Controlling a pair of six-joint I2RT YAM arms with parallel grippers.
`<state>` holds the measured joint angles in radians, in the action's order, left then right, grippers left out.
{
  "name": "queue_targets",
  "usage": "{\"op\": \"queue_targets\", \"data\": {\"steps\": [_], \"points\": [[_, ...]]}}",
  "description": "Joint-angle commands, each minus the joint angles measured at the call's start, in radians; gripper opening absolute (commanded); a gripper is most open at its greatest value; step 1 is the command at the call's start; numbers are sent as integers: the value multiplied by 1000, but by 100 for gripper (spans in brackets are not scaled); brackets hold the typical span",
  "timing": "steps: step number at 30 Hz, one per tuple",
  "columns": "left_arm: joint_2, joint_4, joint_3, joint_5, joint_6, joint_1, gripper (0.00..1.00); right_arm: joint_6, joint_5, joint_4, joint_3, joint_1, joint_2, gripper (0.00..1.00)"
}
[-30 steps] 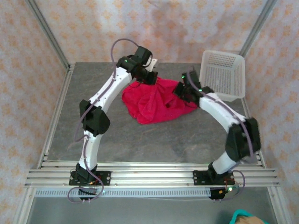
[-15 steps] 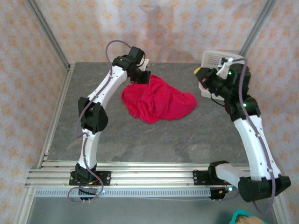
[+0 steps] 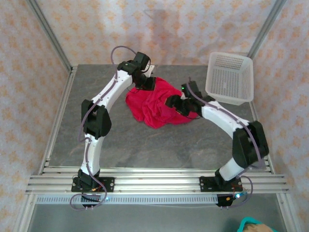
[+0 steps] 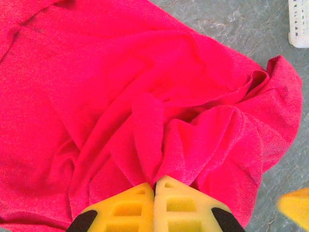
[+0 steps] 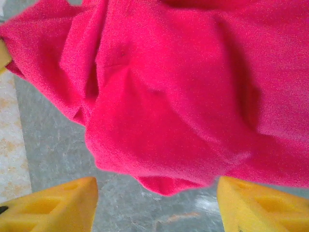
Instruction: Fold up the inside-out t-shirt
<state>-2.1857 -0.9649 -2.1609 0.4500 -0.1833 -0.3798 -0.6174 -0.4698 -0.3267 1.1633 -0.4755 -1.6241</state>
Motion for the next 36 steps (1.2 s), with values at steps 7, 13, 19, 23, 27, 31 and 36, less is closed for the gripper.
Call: {"op": "queue_targets", "data": {"steps": [7, 13, 19, 23, 27, 31, 36], "points": [[56, -23, -36, 2, 4, 24, 0, -22, 90, -21, 203, -31, -170, 0], [65, -44, -160, 6, -25, 123, 0, 71, 38, -212, 364, 104, 152, 0], [12, -92, -507, 9, -85, 137, 0, 37, -139, -247, 531, 245, 239, 0], [72, -41, -466, 29, -113, 133, 0, 33, -132, -237, 466, 290, 327, 0], [152, 14, -260, 49, -87, 123, 0, 29, -90, -216, 286, 347, 408, 0], [248, 48, 30, 41, -50, 108, 6, 32, -23, -208, 85, 356, 436, 0], [414, 206, 510, -32, -20, 39, 29, 48, 72, -187, -38, 357, 459, 0]]}}
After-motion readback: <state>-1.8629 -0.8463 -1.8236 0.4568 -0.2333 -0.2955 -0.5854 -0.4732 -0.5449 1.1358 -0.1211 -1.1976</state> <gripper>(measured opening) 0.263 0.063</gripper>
